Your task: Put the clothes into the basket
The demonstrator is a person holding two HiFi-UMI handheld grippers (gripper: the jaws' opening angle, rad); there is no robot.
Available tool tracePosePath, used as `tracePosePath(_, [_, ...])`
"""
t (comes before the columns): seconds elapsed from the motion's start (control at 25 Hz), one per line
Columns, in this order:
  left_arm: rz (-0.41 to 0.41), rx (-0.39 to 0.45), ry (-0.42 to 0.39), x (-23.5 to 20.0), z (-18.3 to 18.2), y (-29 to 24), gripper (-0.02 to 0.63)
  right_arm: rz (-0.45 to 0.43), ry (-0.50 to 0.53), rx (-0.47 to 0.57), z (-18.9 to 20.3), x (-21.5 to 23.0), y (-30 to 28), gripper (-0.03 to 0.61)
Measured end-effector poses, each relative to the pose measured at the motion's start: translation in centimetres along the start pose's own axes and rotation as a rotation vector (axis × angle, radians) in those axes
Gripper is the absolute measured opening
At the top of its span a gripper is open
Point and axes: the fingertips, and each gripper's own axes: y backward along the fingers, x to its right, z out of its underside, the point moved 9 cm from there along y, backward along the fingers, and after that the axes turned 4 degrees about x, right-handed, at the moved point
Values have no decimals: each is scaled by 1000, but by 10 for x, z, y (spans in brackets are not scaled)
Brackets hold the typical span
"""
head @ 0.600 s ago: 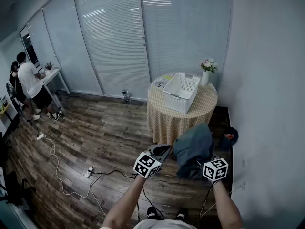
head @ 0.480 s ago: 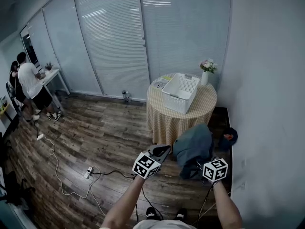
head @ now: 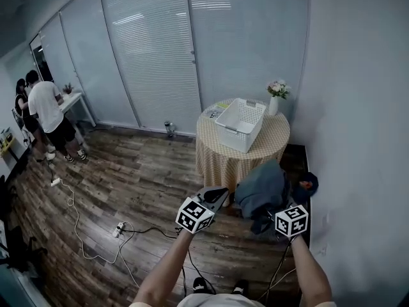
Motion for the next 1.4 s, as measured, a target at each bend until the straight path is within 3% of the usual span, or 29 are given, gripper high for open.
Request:
tracePosePath(0.4, [-18, 29, -50, 9, -61, -54, 14, -80, 43, 19, -70, 28, -17, 261])
tracePosePath(0.64, [-6, 31, -69, -8, -76, -69, 14, -99, 86, 30, -100, 32, -35, 261])
tracePosePath(1.0, [-47, 21, -111, -111, -70, -61, 14, -37, 73, 78, -130, 75, -76, 261])
tracePosePath(1.4, [-8, 2, -95, -210, -63, -112, 14, 36, 32, 123, -164, 116, -143, 261])
